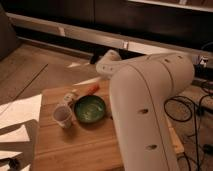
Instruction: Place the eraser on the white sponge
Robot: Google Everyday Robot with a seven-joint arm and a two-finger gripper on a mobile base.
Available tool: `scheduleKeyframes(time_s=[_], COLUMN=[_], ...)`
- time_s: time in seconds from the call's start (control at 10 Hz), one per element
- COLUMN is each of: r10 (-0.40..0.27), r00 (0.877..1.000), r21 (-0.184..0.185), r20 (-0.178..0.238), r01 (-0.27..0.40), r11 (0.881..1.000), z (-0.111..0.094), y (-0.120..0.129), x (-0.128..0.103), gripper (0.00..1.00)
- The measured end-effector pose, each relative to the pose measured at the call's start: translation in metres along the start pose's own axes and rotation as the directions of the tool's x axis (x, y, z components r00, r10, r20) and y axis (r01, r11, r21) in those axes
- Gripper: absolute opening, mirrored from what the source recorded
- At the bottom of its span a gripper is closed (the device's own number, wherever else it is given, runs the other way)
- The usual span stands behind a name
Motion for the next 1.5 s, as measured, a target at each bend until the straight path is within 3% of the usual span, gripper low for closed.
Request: scheduleKeyframes(time_s=[0.3,0.7,0.9,1.2,1.4,1.5], r10=[-0.014,0.023,0.034,0.043,0.042,0.040], r00=[0.998,0.994,0.991,0.987,0.986,0.986], r21=[-0.021,-0.039,-0.060,-0.069,-0.069,-0.071], r20=[-0.062,-0.109,-0.126,-0.157,-0.162,-0.162], r01=[0.013,-0.027,-0.042,-0.055,-0.054,-0.052], r11=[1.000,0.999,0.997,0.996,0.996,0.996], z=[0.010,0.013,0.018,0.031,0.036,0.037], y=[0.017,0.013,0.014,0.014,0.013,0.013], x=[0.027,0.040,0.046,0.054,0.053,0.053], gripper=[0.00,0.01,0.18,0.50,0.63,0.63])
